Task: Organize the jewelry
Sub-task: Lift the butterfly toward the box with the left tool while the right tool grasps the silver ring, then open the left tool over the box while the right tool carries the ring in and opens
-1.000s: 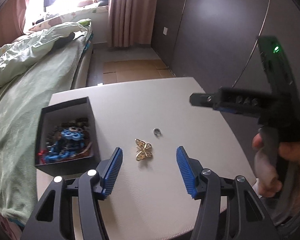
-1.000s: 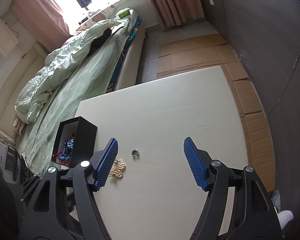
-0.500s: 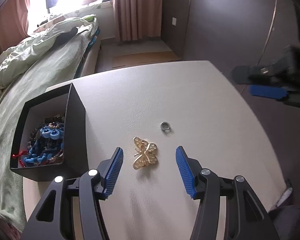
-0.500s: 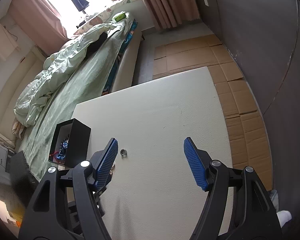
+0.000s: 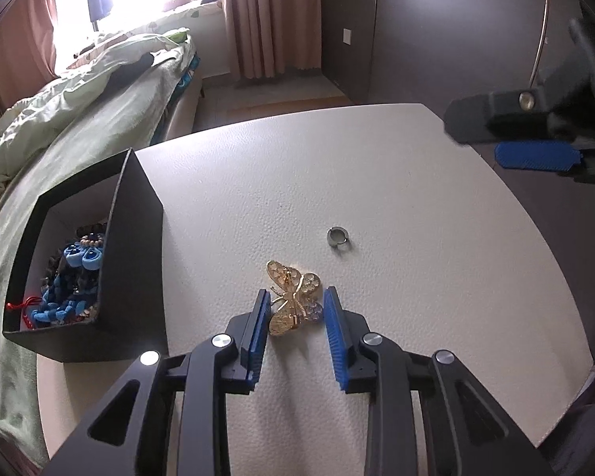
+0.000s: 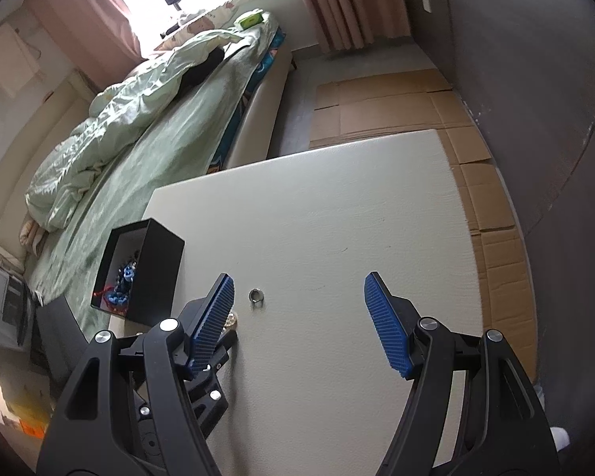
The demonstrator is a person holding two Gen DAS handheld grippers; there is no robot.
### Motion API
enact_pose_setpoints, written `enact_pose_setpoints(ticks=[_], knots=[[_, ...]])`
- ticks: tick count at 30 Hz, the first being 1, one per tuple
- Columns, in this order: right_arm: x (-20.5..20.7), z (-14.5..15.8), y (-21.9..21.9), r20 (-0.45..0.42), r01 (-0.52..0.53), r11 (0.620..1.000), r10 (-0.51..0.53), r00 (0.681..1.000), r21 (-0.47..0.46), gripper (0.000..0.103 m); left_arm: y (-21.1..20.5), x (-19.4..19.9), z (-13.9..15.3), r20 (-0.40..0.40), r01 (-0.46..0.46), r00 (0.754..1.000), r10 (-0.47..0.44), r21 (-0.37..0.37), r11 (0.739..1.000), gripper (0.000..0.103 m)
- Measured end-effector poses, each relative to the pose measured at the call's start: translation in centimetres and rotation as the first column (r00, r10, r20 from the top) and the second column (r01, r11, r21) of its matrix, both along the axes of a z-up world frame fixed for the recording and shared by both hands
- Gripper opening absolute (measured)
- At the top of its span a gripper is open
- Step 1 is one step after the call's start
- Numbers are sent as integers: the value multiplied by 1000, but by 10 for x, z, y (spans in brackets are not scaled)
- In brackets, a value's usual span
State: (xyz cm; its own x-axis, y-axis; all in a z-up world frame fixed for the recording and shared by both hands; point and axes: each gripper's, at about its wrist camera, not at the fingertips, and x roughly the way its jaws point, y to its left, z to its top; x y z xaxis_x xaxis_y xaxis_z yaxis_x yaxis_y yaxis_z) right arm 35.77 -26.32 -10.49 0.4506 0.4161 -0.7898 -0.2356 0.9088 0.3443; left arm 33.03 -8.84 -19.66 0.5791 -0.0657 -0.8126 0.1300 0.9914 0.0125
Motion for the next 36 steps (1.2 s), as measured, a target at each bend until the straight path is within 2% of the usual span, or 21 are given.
enact_pose_setpoints(ticks=[1, 2, 3, 9, 14, 21, 28, 34, 36], knots=[[0, -1, 2, -3, -4, 1000, 4, 1000, -5, 69, 2, 0, 2, 0, -1, 1000, 1, -8, 1000, 22], [1, -3, 4, -8, -9, 1000, 9, 1000, -12, 69, 4, -1, 4, 7, -4, 1000, 4, -10, 1000, 14], [2, -6, 7, -12, -14, 1000, 14, 1000, -19, 69, 6, -1, 7, 11, -4, 1000, 4, -18, 1000, 13], [5, -15, 21, -30, -49, 998, 47, 998, -51, 61, 18, 2, 19, 0, -5, 1000, 5, -90, 996, 13], [8, -18, 29, -37, -58, 996, 56, 998, -71, 60, 27, 0, 32, 11, -10, 1000, 11, -155, 988, 13], [11, -23, 41, -46, -79, 993, 75, 996, -89, 60, 44, -2, 65, 64, -16, 998, 28, -183, 983, 13], [16, -36, 67, -47, -127, 979, 121, 992, -160, 39, 71, -1, 94, 116, -52, 990, 74, -188, 981, 13], [14, -49, 91, -41, -166, 948, 161, 986, -270, 33, 97, -5, 105, 132, -87, 985, 112, -187, 979, 13], [12, -55, 98, -46, -178, 939, 172, 984, -295, 26, 107, -7, 107, 131, -101, 983, 127, -192, 976, 13]])
